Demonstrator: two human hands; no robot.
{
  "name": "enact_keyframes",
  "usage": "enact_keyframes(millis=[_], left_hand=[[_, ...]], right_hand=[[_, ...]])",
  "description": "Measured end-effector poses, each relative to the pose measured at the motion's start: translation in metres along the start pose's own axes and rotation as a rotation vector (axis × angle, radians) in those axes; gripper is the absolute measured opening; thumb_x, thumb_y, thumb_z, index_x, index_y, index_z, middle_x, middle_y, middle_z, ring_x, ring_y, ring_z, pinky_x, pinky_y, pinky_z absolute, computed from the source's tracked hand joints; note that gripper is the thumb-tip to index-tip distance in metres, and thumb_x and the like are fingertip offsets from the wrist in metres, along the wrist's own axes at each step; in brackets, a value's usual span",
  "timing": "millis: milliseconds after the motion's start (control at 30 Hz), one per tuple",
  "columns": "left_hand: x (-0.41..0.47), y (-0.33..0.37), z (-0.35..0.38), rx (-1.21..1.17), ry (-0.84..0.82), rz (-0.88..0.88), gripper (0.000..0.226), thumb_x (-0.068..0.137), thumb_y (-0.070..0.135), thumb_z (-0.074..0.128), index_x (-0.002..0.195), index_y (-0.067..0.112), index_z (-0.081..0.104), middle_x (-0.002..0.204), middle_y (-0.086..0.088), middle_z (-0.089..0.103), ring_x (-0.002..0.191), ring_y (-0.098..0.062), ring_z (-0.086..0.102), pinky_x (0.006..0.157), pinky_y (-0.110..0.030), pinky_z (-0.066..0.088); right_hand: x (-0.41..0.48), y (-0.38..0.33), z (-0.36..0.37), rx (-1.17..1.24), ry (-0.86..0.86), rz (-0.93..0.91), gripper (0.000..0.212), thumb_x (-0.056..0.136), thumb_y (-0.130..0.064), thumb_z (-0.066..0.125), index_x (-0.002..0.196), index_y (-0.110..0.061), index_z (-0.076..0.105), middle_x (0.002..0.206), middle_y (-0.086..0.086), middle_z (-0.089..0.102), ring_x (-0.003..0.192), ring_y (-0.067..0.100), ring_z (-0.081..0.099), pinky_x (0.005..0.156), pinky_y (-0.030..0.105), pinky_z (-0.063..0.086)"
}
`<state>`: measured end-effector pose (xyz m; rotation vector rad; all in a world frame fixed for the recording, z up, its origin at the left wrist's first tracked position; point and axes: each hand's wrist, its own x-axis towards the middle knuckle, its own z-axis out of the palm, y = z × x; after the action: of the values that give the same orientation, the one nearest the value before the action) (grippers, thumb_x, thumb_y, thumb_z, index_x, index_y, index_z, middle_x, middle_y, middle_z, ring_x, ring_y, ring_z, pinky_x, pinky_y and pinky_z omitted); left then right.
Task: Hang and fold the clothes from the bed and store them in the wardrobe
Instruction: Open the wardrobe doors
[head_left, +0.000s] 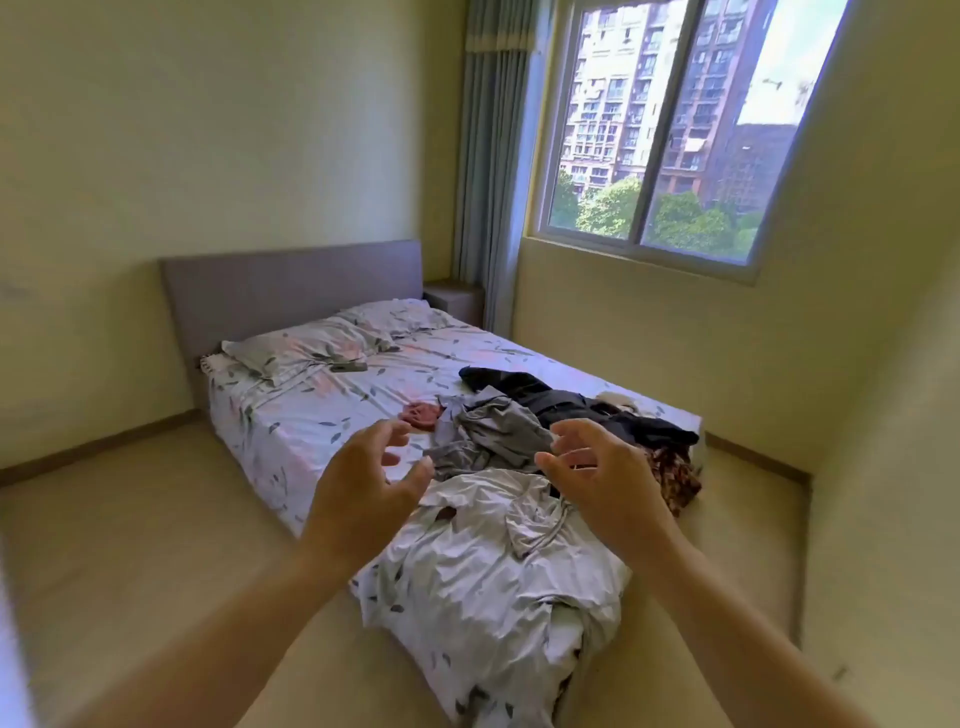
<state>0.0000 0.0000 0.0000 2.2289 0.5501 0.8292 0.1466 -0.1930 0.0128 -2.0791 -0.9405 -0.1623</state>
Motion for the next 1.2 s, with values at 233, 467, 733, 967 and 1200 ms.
enact_keyframes(millis=[233,467,733,967,1200], left_hand=[[0.054,-0.076,-0.049,-0.065,0.093,-0.095,0.036,0.087,0.026,0.067,0.121,0.016,0.059,0.111,0.004,0.065,0.096,-0.012,0.063,0.084,-0.036,0.056],[0.106,-0.152,-0.098,0.006,0.188,-0.169,0.031,0.086,0.031,0.068,0.116,0.024,0.061,0.103,0.011,0.066,0.090,-0.005,0.064,0.070,-0.017,0.049],[0.163,-0.205,-0.128,0.123,0.366,-0.276,0.032,0.087,0.036,0.063,0.117,0.025,0.059,0.103,0.014,0.065,0.091,-0.001,0.062,0.072,-0.016,0.050],[0.208,-0.233,-0.164,0.241,0.568,-0.397,0.032,0.088,0.027,0.065,0.120,0.025,0.059,0.107,0.013,0.064,0.095,-0.001,0.060,0.077,-0.017,0.048],[0.228,-0.277,-0.215,0.327,0.731,-0.519,0.029,0.088,0.025,0.066,0.117,0.028,0.060,0.108,0.017,0.064,0.095,-0.001,0.061,0.079,-0.017,0.048]], right_hand=[[0.078,-0.041,0.107,0.171,-0.136,0.011,0.029,0.087,-0.031,0.071,0.113,-0.018,0.068,0.095,-0.010,0.069,0.086,0.002,0.066,0.079,0.027,0.058],[0.161,-0.085,0.201,0.283,-0.228,-0.097,0.026,0.091,-0.029,0.068,0.114,-0.018,0.067,0.097,-0.010,0.069,0.082,-0.009,0.062,0.068,0.005,0.047],[0.262,-0.121,0.293,0.371,-0.369,-0.295,0.019,0.093,-0.026,0.064,0.112,-0.020,0.067,0.091,-0.019,0.065,0.084,-0.009,0.062,0.070,0.005,0.048],[0.345,-0.168,0.362,0.494,-0.522,-0.495,0.014,0.093,-0.025,0.064,0.106,-0.021,0.068,0.087,-0.016,0.067,0.082,-0.007,0.063,0.072,0.008,0.050],[0.391,-0.224,0.448,0.614,-0.707,-0.585,0.012,0.091,-0.025,0.066,0.102,-0.022,0.070,0.086,-0.008,0.072,0.080,-0.001,0.066,0.070,0.010,0.051]])
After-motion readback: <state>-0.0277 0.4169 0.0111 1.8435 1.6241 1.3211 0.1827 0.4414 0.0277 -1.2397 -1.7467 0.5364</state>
